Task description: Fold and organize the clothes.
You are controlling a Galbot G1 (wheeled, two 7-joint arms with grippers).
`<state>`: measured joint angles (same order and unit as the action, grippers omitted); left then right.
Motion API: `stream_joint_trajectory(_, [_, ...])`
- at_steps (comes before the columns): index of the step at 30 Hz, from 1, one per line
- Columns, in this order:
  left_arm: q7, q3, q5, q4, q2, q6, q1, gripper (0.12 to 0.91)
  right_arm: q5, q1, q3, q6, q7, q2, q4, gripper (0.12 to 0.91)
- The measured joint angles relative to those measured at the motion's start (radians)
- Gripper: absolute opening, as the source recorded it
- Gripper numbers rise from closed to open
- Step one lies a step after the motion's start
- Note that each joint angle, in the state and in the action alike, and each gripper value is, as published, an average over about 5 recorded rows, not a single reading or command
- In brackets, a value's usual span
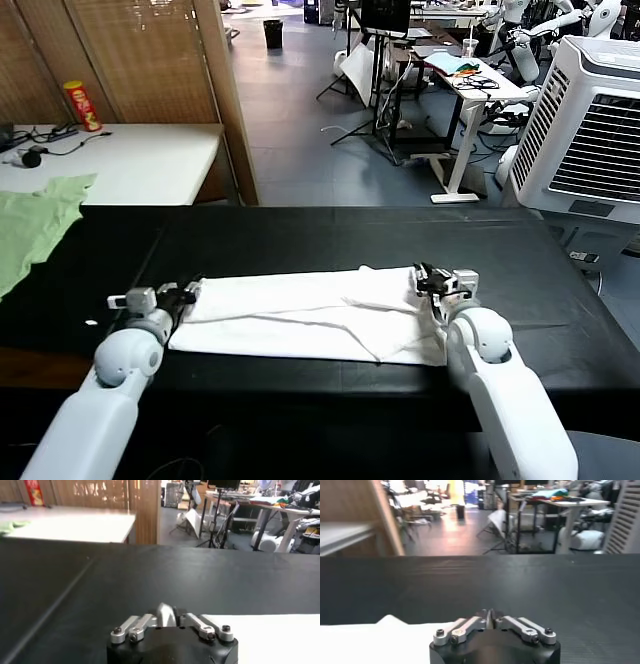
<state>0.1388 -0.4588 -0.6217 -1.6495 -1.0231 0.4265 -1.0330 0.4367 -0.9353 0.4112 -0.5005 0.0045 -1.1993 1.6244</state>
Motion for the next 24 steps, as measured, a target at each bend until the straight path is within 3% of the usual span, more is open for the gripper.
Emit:
stream_joint_trajectory(2, [-0.001, -0.01, -0.013, -0.012, 0.012, 0.002, -0.01, 0.711, 0.003, -0.035, 0.015, -0.008, 0.005, 0.012, 0.041, 0.676])
stream_joint_trajectory(6, [0.001, -0.039, -0.075, -0.053, 0.037, 0.017, -0.042, 0.791, 0.012, -0.122, 0.049, -0.013, 0.012, 0.025, 0.143, 0.784])
stream_joint_trajectory(14, [0.006, -0.11, -0.205, -0.141, 0.03, 0.052, -0.143, 0.798, 0.023, -0.29, 0.104, -0.01, 0.012, 0.017, 0.336, 0.798])
stream_joint_trajectory(24, [-0.032, -0.129, -0.156, -0.168, -0.022, 0.033, -0.248, 0.798, 0.027, -0.361, 0.122, -0.012, 0.017, 0.018, 0.438, 0.798])
